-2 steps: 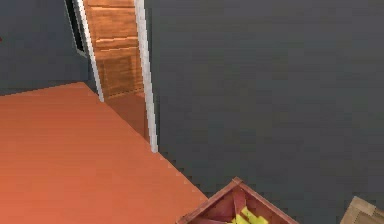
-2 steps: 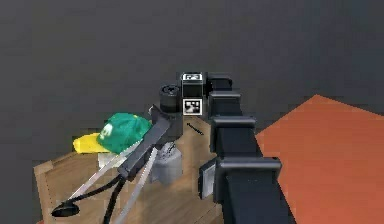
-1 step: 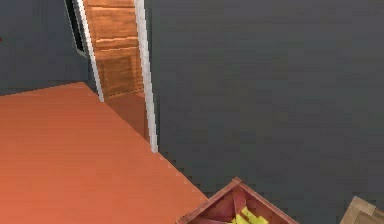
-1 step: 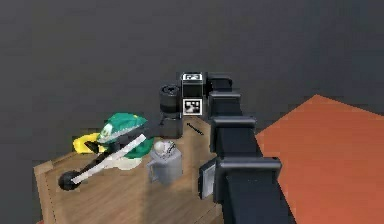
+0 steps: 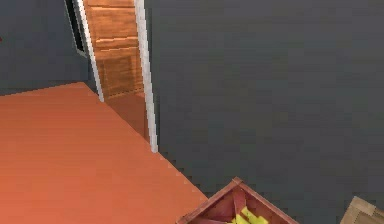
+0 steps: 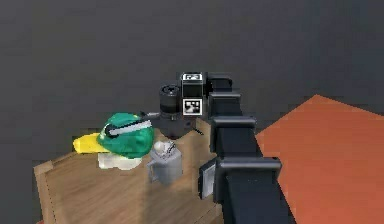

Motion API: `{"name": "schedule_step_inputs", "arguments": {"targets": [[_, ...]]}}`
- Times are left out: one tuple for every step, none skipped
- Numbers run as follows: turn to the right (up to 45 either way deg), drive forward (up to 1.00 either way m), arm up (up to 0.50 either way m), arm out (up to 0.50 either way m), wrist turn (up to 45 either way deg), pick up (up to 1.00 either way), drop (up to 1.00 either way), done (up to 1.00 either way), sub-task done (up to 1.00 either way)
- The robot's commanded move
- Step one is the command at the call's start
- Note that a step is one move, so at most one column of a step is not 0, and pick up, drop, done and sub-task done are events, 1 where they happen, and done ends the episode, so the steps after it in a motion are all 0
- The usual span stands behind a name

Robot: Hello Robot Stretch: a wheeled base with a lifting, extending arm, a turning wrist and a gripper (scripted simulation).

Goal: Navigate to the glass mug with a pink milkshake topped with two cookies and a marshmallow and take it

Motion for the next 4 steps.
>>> {"name": "schedule_step_inputs", "arguments": {"targets": [[0.0, 0.0, 0.0, 0.0, 24.0, 0.0, 0.0, 0.0, 0.0], [0.0, 0.0, -0.26, 0.0, 0.0, 0.0, 0.0, 0.0, 0.0], [0.0, 0.0, 0.0, 0.0, 0.0, 1.0, 0.0, 0.0, 0.0], [0.0, 0.0, 0.1, 0.0, 0.0, 0.0, 0.0, 0.0, 0.0]]}}
